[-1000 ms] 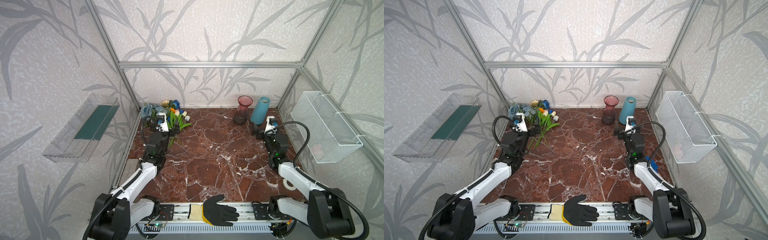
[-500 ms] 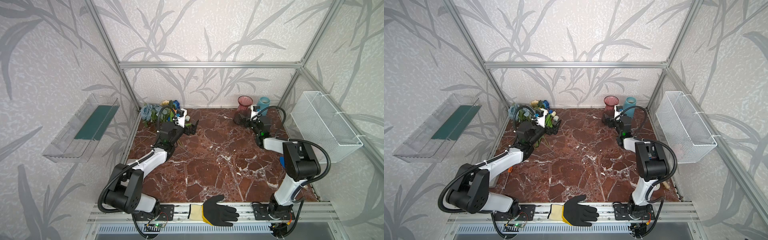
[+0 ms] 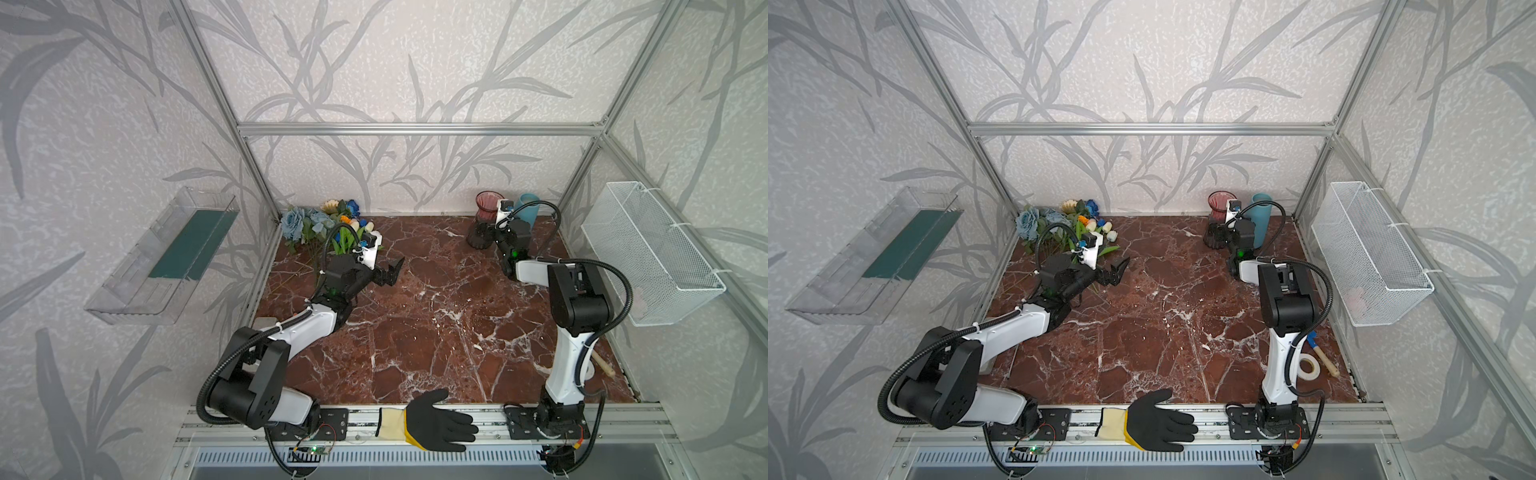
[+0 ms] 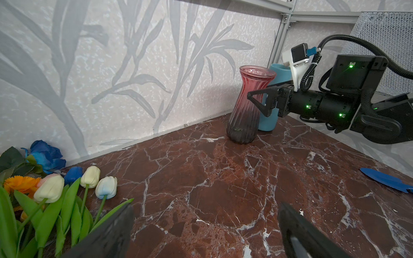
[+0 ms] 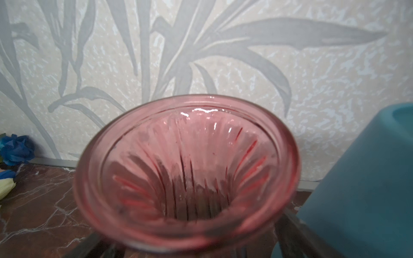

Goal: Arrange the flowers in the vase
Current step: 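Grasp the pink glass vase with the right gripper while the left moves to the flowers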

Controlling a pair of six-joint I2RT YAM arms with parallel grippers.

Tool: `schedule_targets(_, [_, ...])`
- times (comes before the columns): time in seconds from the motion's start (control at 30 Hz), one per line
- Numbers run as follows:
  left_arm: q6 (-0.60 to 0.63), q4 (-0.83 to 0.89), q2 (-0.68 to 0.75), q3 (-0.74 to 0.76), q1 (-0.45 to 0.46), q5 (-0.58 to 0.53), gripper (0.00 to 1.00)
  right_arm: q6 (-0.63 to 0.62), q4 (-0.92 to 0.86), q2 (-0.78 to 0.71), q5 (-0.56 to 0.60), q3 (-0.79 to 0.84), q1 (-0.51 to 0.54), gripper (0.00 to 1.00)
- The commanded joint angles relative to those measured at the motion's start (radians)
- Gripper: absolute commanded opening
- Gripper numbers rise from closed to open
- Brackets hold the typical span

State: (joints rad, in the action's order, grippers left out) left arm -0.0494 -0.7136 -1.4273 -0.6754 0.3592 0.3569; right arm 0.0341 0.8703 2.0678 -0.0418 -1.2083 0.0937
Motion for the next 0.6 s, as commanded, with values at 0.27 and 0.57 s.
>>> schedule_targets(0.27, [0.002, -0.026, 0.048, 0.028, 0.003, 0.018, 0.99, -0.046, 0.093, 0.151, 0.013, -0.174, 0.003, 0.99])
schedule_targets(0.57, [0.009, -0.01, 0.077, 0.036, 0.003, 0.001, 0.99, -0.069, 0.172, 0.189, -0.024, -0.178, 0.003, 0.86])
